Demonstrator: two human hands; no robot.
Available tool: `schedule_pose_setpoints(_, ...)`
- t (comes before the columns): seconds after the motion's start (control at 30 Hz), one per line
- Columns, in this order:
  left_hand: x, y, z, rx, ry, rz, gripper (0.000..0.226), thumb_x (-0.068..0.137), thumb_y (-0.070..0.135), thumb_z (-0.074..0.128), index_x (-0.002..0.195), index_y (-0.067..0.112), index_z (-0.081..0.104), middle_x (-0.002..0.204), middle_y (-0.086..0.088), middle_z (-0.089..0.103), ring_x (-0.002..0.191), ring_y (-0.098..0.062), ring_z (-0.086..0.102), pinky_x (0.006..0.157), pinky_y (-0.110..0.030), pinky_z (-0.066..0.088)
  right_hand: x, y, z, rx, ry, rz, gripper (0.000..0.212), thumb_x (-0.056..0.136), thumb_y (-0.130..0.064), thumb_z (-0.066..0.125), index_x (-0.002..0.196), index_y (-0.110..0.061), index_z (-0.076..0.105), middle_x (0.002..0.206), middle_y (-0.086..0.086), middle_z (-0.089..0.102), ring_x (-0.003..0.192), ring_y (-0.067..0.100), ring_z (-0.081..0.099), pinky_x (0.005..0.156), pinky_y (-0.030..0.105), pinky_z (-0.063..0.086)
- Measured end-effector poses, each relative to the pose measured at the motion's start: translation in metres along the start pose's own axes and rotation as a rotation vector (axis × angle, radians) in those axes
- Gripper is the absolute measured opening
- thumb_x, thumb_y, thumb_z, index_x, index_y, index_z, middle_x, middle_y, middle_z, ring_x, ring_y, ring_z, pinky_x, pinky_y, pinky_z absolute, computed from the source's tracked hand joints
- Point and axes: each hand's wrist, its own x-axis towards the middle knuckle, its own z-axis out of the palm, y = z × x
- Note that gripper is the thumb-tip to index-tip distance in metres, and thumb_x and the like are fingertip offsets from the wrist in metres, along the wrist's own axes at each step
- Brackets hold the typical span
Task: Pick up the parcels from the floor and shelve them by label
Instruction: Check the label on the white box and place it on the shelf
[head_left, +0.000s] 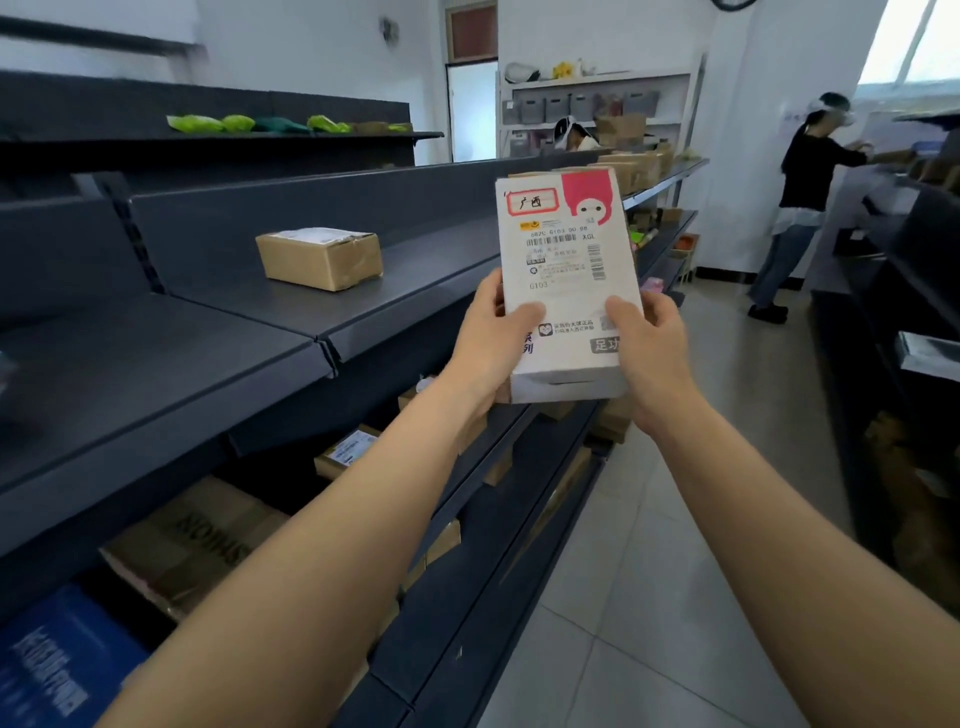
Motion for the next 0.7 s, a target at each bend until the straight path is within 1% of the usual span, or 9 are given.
schedule_pose_setpoints(0.07, 0.013, 0.006, 0.020, 0.033, -0.015, 0.063, 0.055, 0.092, 0.002, 0.055, 0.142, 0.021, 0.040, 0.136, -0.001, 0.061, 0.116, -0.017, 0.063, 0.091, -0.032, 0.057, 0.021, -0.006, -0.007, 0.017, 0.008, -0.016, 0.026, 0.092, -0.027, 0.055, 0.117, -0.024, 0.050, 0.115, 0.001, 0.066, 0.098, 0.017, 0.067, 0.082, 0.037, 0.058)
schedule_pose_setpoints(0.13, 0.027, 0.011, 0.044, 0.063, -0.043, 0.120, 0.062, 0.091, 0.000, 0.055, 0.145, 0.021, 0.033, 0.139, -0.003, 0.058, 0.121, -0.019, 0.060, 0.099, -0.038, 0.054, 0.042, -0.011, -0.020, 0.057, 0.030, -0.024, 0.027, 0.092, -0.024, 0.055, 0.119, -0.021, 0.052, 0.111, 0.000, 0.066, 0.092, 0.014, 0.066, 0.072, 0.031, 0.055)
schedule_pose_setpoints(0.27, 0.054, 0.014, 0.091, 0.078, -0.097, 0.158, 0.069, 0.088, -0.005, 0.055, 0.147, 0.017, 0.027, 0.143, -0.009, 0.054, 0.126, -0.024, 0.056, 0.103, -0.046, 0.050, 0.077, -0.011, -0.052, 0.097, 0.093, 0.000, 0.033, 0.091, -0.022, 0.053, 0.124, -0.018, 0.056, 0.104, -0.003, 0.067, 0.079, 0.007, 0.063, 0.061, 0.022, 0.047)
schedule_pose_setpoints(0.37, 0.070, 0.009, 0.120, 0.077, -0.155, 0.159, 0.072, 0.088, -0.005, 0.056, 0.148, 0.019, 0.025, 0.145, -0.009, 0.052, 0.128, -0.024, 0.054, 0.105, -0.045, 0.049, 0.098, -0.008, -0.077, 0.100, 0.120, 0.002, 0.027, 0.093, -0.020, 0.052, 0.119, -0.018, 0.057, 0.093, -0.009, 0.065, 0.073, 0.002, 0.060, 0.054, 0.015, 0.044)
schedule_pose_setpoints(0.43, 0.080, 0.002, 0.135, 0.071, -0.193, 0.158, 0.072, 0.088, -0.006, 0.057, 0.148, 0.020, 0.025, 0.146, -0.009, 0.051, 0.130, -0.023, 0.054, 0.106, -0.043, 0.048, 0.110, -0.004, -0.091, 0.102, 0.133, 0.005, 0.026, 0.093, -0.019, 0.052, 0.119, -0.019, 0.057, 0.093, -0.009, 0.065, 0.074, 0.003, 0.060, 0.056, 0.017, 0.044)
schedule_pose_setpoints(0.53, 0.095, -0.011, 0.151, 0.041, -0.217, 0.143, 0.073, 0.088, -0.005, 0.059, 0.148, 0.019, 0.026, 0.146, -0.008, 0.051, 0.130, -0.021, 0.053, 0.107, -0.044, 0.048, 0.126, 0.006, -0.104, 0.078, 0.159, 0.005, 0.034, 0.091, -0.021, 0.054, 0.124, -0.016, 0.057, 0.107, 0.000, 0.067, 0.081, 0.008, 0.062, 0.063, 0.023, 0.045)
schedule_pose_setpoints(0.57, 0.100, -0.016, 0.155, 0.031, -0.222, 0.130, 0.073, 0.088, -0.004, 0.060, 0.149, 0.019, 0.026, 0.146, -0.008, 0.051, 0.130, -0.021, 0.053, 0.107, -0.045, 0.048, 0.131, 0.009, -0.107, 0.072, 0.167, 0.006, 0.035, 0.091, -0.021, 0.055, 0.126, -0.015, 0.057, 0.109, 0.000, 0.067, 0.081, 0.008, 0.062, 0.063, 0.023, 0.045)
schedule_pose_setpoints(0.63, 0.111, -0.027, 0.161, 0.009, -0.235, 0.095, 0.076, 0.086, -0.002, 0.062, 0.149, 0.020, 0.026, 0.145, -0.008, 0.051, 0.130, -0.022, 0.053, 0.107, -0.048, 0.047, 0.141, 0.017, -0.109, 0.064, 0.174, 0.006, 0.034, 0.092, -0.021, 0.055, 0.125, -0.015, 0.057, 0.106, -0.001, 0.066, 0.078, 0.006, 0.060, 0.062, 0.023, 0.044)
schedule_pose_setpoints(0.7, 0.123, -0.038, 0.162, -0.008, -0.247, 0.063, 0.079, 0.083, 0.002, 0.064, 0.149, 0.024, 0.026, 0.145, -0.007, 0.052, 0.130, -0.023, 0.053, 0.107, -0.050, 0.046, 0.150, 0.024, -0.108, 0.055, 0.169, 0.010, 0.034, 0.093, -0.022, 0.054, 0.126, -0.016, 0.056, 0.106, -0.001, 0.065, 0.079, 0.006, 0.061, 0.063, 0.023, 0.045)
